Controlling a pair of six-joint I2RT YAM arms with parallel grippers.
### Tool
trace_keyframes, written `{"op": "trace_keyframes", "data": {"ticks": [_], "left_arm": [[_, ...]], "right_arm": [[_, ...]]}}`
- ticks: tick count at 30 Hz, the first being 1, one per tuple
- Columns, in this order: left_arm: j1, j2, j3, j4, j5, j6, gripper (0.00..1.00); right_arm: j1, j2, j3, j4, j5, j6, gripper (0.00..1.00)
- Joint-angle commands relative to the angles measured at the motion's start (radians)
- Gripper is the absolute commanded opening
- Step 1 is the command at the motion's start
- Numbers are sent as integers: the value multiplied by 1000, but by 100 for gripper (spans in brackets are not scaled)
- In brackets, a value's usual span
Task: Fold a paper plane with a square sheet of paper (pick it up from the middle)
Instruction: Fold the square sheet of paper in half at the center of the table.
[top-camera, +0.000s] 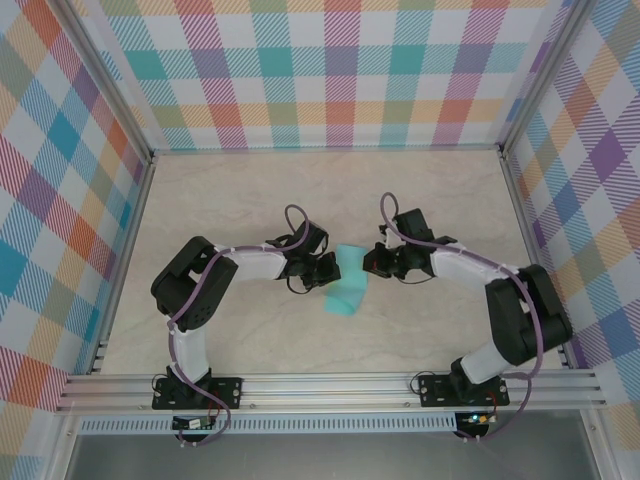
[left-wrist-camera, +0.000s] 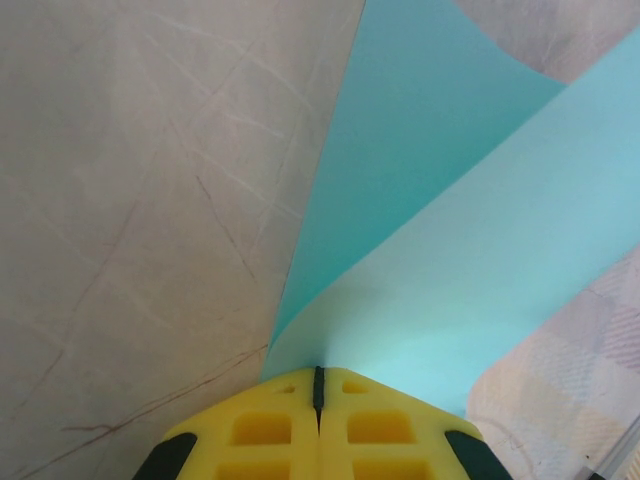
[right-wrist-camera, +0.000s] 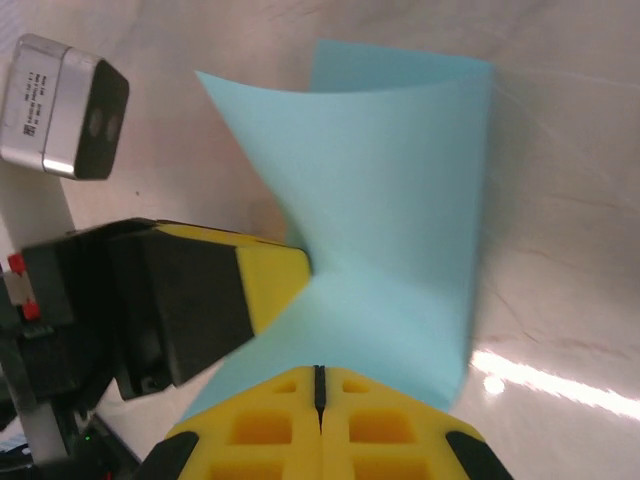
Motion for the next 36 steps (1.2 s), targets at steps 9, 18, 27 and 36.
{"op": "trace_keyframes", "data": {"ticks": [9, 18, 27, 36], "left_arm": [[-10, 168, -88, -304, -151, -21, 0], [-9, 175, -107, -332, -165, -22, 0], [-10, 172, -108, -318, -152, -15, 0], [-11, 180, -96, -320, -152, -14, 0]], "right_arm": [[6, 210, 61, 86, -91, -59, 0], [-114, 205, -12, 68, 32, -110, 0], [-150, 21, -21, 50, 95, -62, 0], [-39, 117, -2, 107, -115, -19, 0]]}}
